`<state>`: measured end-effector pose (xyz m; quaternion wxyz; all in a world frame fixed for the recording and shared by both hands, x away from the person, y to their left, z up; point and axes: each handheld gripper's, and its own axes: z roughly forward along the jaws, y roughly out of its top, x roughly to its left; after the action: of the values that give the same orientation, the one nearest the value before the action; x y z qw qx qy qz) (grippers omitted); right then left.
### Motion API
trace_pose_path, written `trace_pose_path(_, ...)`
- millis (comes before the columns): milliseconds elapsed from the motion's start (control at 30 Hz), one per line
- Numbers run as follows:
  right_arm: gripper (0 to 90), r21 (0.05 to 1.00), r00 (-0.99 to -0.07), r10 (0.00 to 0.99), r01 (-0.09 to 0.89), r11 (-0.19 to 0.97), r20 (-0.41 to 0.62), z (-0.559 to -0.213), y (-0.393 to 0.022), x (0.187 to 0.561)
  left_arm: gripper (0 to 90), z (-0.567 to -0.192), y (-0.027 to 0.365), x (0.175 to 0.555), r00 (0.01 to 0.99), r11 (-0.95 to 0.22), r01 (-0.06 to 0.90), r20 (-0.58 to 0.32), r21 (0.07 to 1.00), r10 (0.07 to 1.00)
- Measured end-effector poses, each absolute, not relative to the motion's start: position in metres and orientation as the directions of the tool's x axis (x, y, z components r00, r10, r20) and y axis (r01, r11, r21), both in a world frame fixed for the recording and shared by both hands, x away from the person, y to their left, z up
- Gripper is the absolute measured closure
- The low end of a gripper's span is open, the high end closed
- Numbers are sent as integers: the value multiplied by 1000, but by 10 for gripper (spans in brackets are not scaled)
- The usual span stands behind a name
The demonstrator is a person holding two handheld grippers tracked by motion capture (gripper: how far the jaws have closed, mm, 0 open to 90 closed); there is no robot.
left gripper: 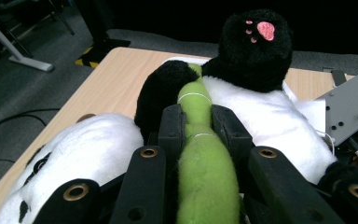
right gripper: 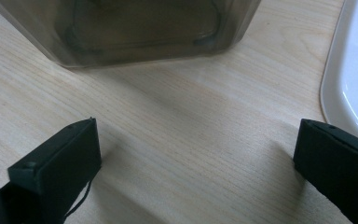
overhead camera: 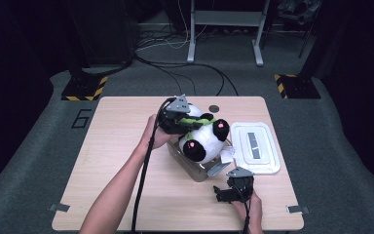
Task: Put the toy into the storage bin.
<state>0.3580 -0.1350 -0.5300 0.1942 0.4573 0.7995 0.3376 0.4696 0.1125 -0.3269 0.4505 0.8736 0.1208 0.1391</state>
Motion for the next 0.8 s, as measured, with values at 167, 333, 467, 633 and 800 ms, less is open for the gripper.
trace_pose_path(167, 0, 717, -507, 862, 600, 354, -1, -530, -135, 358, 747, -337, 107, 470, 932, -572, 102, 123, 814, 341)
trace_pose_path(333, 0, 717, -505, 863, 601, 353, -2, -530, -135, 358, 746, -343, 108, 472, 927, -561, 109, 119, 821, 355)
trace_pose_path(467, 0, 718, -506, 863, 600, 354, -2, -530, -135, 358, 745, -344, 105, 470, 921, -565, 102, 136, 819, 364)
trace_pose_path(633, 0, 719, -507, 862, 598, 355, -4, -530, -135, 358, 741, -347, 99, 466, 912, -606, 67, 197, 792, 359)
trace_pose_path(800, 0, 719, -507, 862, 598, 355, -4, -530, -135, 358, 669, -352, 96, 467, 913, -625, 101, 178, 774, 368)
